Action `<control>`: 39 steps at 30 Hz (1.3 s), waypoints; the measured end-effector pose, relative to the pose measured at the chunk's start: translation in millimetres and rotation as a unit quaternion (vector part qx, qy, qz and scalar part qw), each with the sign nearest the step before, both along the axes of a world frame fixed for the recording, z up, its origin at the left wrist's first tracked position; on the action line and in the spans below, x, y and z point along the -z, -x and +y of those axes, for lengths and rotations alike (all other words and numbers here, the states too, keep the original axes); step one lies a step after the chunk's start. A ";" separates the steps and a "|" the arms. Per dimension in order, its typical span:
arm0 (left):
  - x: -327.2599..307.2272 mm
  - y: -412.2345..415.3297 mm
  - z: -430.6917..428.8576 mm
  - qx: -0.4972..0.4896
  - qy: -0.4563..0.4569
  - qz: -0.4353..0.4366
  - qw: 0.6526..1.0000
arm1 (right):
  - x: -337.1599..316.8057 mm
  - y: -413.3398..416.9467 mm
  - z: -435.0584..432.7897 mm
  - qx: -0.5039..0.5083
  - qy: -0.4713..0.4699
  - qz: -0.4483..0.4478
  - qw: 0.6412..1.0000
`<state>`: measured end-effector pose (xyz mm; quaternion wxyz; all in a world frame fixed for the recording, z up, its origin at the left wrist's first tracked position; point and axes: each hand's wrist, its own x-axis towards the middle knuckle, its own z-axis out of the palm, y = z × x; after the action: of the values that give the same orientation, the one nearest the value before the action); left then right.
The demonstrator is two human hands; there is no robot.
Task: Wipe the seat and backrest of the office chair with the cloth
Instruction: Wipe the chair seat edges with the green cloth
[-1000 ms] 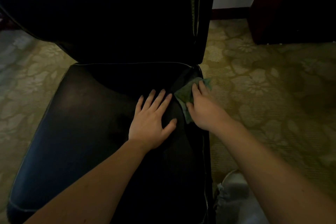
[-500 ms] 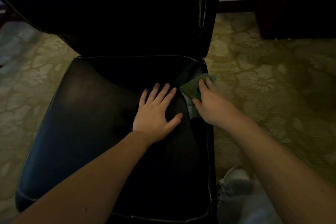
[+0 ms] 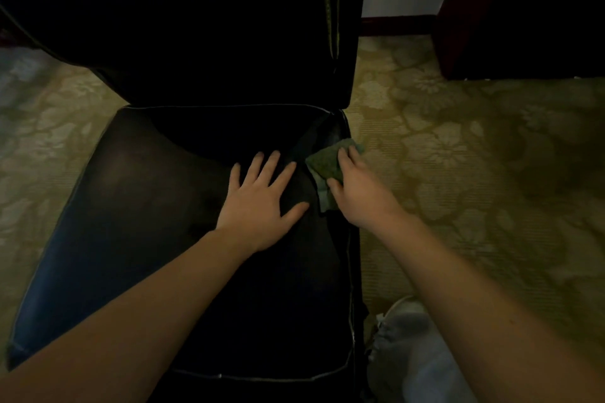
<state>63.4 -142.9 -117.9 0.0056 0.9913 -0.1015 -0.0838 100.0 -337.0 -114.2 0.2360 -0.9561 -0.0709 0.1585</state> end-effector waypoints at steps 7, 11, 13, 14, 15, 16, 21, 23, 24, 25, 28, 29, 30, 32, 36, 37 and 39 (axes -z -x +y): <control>22.4 29.4 -0.2 -0.038 0.038 -0.012 0.998 | 4.3 -7.1 4.4 0.002 -0.019 -0.020 1.000; 24.7 27.5 -2.7 -0.051 0.046 -0.025 0.997 | 2.0 -8.1 5.4 -0.014 -0.005 -0.027 1.000; 26.6 26.9 -3.7 -0.057 0.047 -0.028 0.997 | 1.2 0.5 5.0 -0.023 0.016 -0.028 0.999; 27.2 26.7 -4.2 -0.059 0.049 -0.028 0.997 | 2.0 6.4 4.6 -0.029 0.027 -0.027 0.999; 27.2 26.8 -4.6 -0.061 0.052 -0.028 0.996 | 2.7 12.2 4.4 -0.037 0.035 -0.025 0.998; 27.4 26.9 -4.7 -0.060 0.056 -0.030 0.996 | 3.7 17.2 3.9 -0.043 0.038 -0.021 0.998; 28.0 27.5 -5.1 -0.056 0.065 -0.036 0.996 | 9.1 20.4 0.2 -0.036 0.015 -0.031 0.999; 27.7 27.3 -5.5 -0.058 0.066 -0.035 0.996 | 9.6 13.7 1.6 -0.026 0.004 -0.031 0.999; 27.6 27.0 -5.7 -0.059 0.068 -0.033 0.995 | 9.7 9.2 2.2 -0.022 0.001 -0.030 0.999; 27.2 26.5 -6.1 -0.061 0.069 -0.033 0.995 | 9.1 4.5 2.3 -0.019 -0.003 -0.030 0.999; 26.7 24.9 -8.5 -0.068 0.063 -0.033 0.995 | 6.9 -2.2 -0.9 -0.013 -0.012 -0.028 0.999; 26.7 24.4 -9.3 -0.070 0.062 -0.034 0.995 | 6.1 -0.2 -2.0 -0.013 -0.009 -0.027 1.000; 27.0 24.2 -9.9 -0.072 0.060 -0.034 0.995 | 5.6 4.2 -3.0 -0.016 -0.002 -0.025 1.000; 27.2 24.3 -9.8 -0.073 0.059 -0.032 0.995 | 6.0 15.5 -4.6 -0.028 0.020 -0.019 0.999; 26.5 25.8 -7.7 -0.066 0.062 -0.036 0.995 | 7.3 25.4 -6.6 -0.026 0.009 -0.010 1.000; 26.1 26.3 -7.5 -0.065 0.063 -0.036 0.995 | 7.1 24.4 -6.4 -0.021 -0.001 -0.009 1.000; 25.8 26.1 -8.0 -0.064 0.063 -0.034 0.995 | 7.0 20.4 -5.4 -0.014 -0.015 -0.014 1.000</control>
<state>37.3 -150.9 -143.7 0.0701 0.9957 -0.0428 -0.0426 79.6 -342.4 -121.2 0.2473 -0.9534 -0.0900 0.1478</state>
